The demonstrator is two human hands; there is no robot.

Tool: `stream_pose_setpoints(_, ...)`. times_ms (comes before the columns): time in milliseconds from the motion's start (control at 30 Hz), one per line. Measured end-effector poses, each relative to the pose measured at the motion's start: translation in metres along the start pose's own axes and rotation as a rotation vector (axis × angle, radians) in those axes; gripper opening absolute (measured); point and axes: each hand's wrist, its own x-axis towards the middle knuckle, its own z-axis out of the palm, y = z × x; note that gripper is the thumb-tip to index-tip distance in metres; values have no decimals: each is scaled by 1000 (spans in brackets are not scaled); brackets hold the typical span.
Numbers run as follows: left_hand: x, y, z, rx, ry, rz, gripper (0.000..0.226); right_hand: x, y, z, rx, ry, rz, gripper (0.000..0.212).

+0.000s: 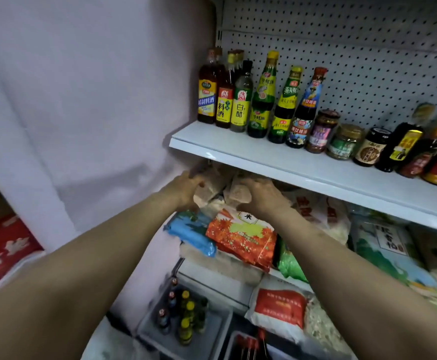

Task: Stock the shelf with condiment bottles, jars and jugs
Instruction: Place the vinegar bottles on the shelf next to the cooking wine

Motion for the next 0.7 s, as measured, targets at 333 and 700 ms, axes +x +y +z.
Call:
stream_pose_setpoints(333, -10, -46, 53, -21, -147, -32, 75, -6, -24, 70, 36, -118, 70, 73)
stream_pose_setpoints(700, 12, -118, 140, -127, -380, -25, 72, 7, -28, 179, 66, -391, 251, 70)
